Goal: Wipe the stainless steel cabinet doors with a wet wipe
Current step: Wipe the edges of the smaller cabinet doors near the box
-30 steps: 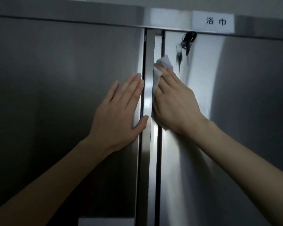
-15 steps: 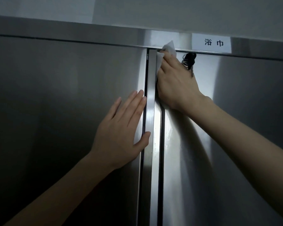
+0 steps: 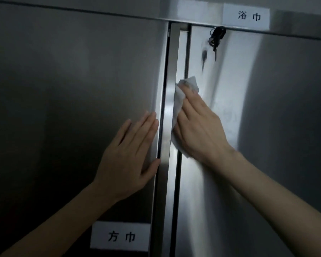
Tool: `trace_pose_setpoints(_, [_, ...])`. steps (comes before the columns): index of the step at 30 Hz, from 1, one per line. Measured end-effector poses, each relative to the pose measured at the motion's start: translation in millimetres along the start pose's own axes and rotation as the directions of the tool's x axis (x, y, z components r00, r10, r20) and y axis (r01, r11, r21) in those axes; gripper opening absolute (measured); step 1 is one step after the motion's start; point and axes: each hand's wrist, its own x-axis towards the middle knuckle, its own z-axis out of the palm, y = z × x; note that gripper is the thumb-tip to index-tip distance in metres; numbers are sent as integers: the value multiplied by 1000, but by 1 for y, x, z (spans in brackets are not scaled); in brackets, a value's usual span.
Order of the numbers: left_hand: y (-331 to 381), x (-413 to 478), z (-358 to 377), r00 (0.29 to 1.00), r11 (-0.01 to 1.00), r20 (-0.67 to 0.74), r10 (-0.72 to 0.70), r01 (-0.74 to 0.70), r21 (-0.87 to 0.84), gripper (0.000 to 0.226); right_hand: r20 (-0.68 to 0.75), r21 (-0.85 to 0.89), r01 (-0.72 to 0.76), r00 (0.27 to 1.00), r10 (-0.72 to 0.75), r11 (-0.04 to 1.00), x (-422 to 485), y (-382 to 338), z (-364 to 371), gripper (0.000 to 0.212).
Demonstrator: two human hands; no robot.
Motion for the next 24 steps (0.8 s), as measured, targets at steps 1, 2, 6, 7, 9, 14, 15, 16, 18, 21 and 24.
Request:
trace_pose_setpoints(1, [2, -8, 1, 1000, 1000, 2, 4, -4, -3, 71, -19, 12, -28, 999, 28, 1000, 7, 0, 0, 52])
trace_pose_setpoints(2, [3, -14, 2, 1000, 1000, 2, 5, -5, -7, 71, -30, 23, -44, 999, 44, 999, 10, -2, 2, 52])
trace_pose_setpoints(6, [8, -20, 2, 1000, 999, 16, -11, 11, -33, 71, -53, 90, 29, 998, -25, 996, -32, -27, 13, 46])
trace_pose_setpoints(7, [9, -20, 1, 1000, 999, 21, -18, 19, -39, 70, -53, 116, 62, 997, -56, 991, -49, -34, 15, 43])
trace_pose_setpoints(9, [10, -20, 0, 999, 999, 28, -23, 24, -45, 69, -42, 143, 127, 992, -123, 982, -73, -40, 14, 39])
trace_pose_setpoints(14, [9, -19, 0, 1000, 999, 18, -10, 11, -48, 69, -116, 163, 139, 986, -121, 977, -60, -24, 14, 35])
trace_pose_setpoints(15, [8, -19, 0, 1000, 999, 17, -11, 12, -42, 70, -132, 177, 102, 988, -79, 979, -59, -26, 15, 35])
trace_pose_setpoints(16, [8, -20, 1, 1000, 999, 15, -10, 11, -36, 70, -138, 194, 64, 990, -38, 979, -62, -32, 17, 35])
trace_pose_setpoints(18, [8, -20, 2, 1000, 1000, 0, -5, 5, -28, 69, -115, 210, 24, 993, 0, 977, -82, -49, 23, 38])
trace_pose_setpoints(21, [8, -21, 3, 1000, 999, -19, 1, -1, -33, 69, -90, 190, 40, 996, -23, 981, -108, -61, 24, 37])
trace_pose_setpoints(24, [8, -21, 4, 1000, 1000, -17, 1, -2, -22, 70, -140, 217, -102, 981, 135, 971, -79, -42, 17, 41])
